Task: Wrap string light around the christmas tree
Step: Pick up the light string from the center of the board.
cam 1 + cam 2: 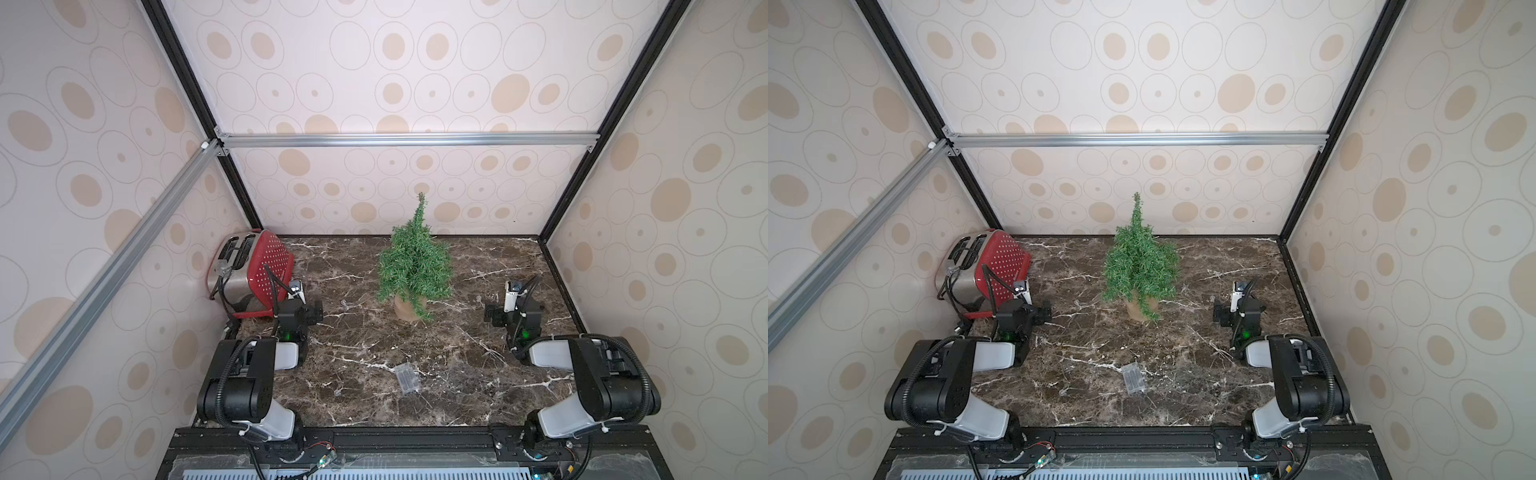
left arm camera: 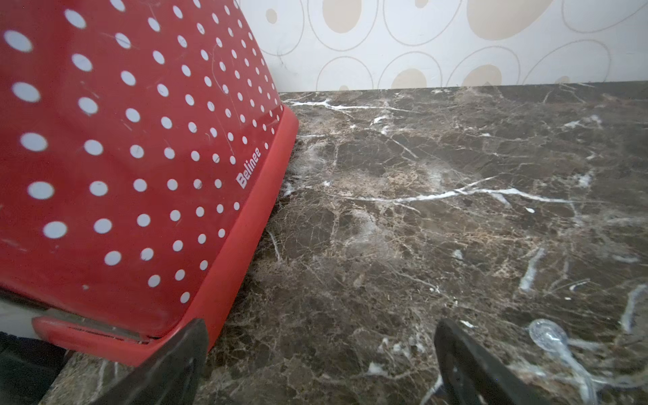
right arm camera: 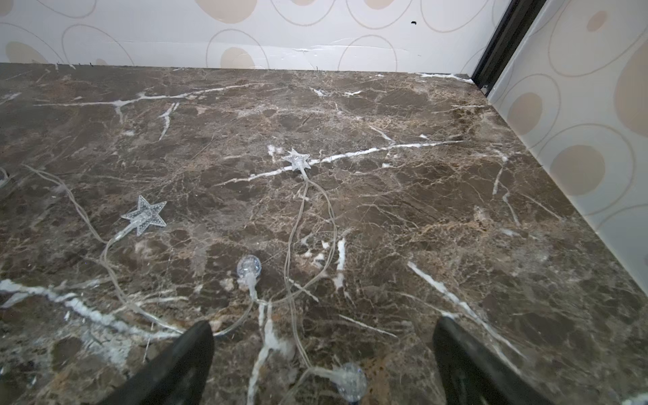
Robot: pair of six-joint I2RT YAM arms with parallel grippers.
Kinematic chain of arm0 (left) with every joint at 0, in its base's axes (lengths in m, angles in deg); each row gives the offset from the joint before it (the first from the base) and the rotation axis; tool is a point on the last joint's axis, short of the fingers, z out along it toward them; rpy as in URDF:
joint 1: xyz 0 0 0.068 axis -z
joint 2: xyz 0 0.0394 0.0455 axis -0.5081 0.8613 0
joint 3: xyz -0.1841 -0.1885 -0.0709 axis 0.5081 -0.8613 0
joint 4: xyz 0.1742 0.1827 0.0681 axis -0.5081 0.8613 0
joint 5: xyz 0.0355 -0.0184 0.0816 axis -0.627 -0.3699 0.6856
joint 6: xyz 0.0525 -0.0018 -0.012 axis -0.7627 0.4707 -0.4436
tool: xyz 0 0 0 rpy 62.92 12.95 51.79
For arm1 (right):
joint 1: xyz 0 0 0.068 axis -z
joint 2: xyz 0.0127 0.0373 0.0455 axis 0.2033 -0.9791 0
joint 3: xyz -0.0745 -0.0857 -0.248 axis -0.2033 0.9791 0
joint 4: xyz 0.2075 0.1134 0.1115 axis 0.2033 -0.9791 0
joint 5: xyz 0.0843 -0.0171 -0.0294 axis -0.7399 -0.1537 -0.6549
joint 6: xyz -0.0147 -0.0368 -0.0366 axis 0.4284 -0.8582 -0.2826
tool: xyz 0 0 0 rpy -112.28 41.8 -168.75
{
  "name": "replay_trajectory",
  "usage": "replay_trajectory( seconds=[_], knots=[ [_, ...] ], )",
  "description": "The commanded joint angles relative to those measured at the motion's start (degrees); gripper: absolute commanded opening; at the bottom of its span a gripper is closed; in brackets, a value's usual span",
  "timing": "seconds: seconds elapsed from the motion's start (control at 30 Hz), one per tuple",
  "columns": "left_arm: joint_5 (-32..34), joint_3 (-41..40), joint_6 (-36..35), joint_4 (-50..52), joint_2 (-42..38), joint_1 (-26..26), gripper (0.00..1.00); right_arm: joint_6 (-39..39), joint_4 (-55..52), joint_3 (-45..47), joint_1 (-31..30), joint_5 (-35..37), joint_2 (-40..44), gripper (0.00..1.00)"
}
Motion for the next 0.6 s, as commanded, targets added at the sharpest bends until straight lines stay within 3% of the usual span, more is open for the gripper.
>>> replay_trajectory(
  seconds=[0.0, 0.57],
  knots=[
    [-0.77, 1.57, -0.59, -0.21, 0.28, -0.37, 0.99, -0.88, 1.08, -0.88, -0.42, 0.2, -0.54, 1.0],
    [-0.49, 1.61, -0.62, -0.32, 0.27, -0.19, 0.99, -0.88, 1.13, -0.82, -0.46, 0.21, -0.5, 1.0]
  ],
)
